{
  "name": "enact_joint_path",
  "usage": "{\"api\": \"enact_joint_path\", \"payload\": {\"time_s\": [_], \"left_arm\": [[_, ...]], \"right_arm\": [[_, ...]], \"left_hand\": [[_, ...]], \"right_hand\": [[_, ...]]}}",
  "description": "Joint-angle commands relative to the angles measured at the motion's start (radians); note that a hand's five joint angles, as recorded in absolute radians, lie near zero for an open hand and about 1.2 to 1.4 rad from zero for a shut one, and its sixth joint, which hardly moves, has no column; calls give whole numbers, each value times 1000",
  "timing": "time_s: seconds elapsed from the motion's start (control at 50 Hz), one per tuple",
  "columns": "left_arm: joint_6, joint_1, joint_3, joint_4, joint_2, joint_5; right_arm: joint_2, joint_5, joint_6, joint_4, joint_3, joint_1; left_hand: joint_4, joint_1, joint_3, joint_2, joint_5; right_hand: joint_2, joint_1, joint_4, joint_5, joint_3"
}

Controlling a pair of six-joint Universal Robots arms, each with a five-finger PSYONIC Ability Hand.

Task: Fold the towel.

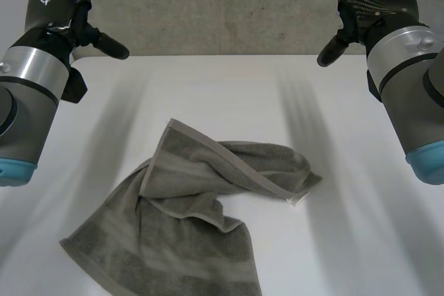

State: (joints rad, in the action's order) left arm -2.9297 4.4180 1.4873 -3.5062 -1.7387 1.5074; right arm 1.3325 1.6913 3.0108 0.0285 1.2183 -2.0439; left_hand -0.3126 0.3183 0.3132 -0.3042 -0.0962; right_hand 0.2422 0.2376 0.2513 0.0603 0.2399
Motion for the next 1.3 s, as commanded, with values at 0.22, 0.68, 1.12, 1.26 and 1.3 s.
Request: {"api": "enact_joint_path", "payload": {"time_s": [0.22, 0.68, 1.12, 1.26, 1.3], "left_arm": [[-14, 0, -38, 95, -1, -1], [-180, -5, -153, 358, 4, -1], [-232, -20, -173, 366, -7, 5], [-230, -19, -173, 366, -2, 4], [-229, -19, -173, 366, -1, 4]], "right_arm": [[-9, -4, -9, -56, -32, 8], [-64, -12, -12, -111, -68, 7], [-64, -18, -72, -116, -69, 16], [-67, -44, -78, -116, -63, 14], [-73, -61, -87, -117, -63, 11]], "left_hand": [[87, -93, -88, 79, 45], [90, -96, -91, 82, 48], [84, -90, -85, 76, 43], [90, -96, -91, 82, 48], [90, -96, -91, 82, 48]], "right_hand": [[-68, -63, -77, -60, -65], [-68, -63, -77, -60, -65], [-68, -63, -77, -60, -65], [-68, -63, -77, -60, -65], [-68, -63, -77, -60, -65]]}}
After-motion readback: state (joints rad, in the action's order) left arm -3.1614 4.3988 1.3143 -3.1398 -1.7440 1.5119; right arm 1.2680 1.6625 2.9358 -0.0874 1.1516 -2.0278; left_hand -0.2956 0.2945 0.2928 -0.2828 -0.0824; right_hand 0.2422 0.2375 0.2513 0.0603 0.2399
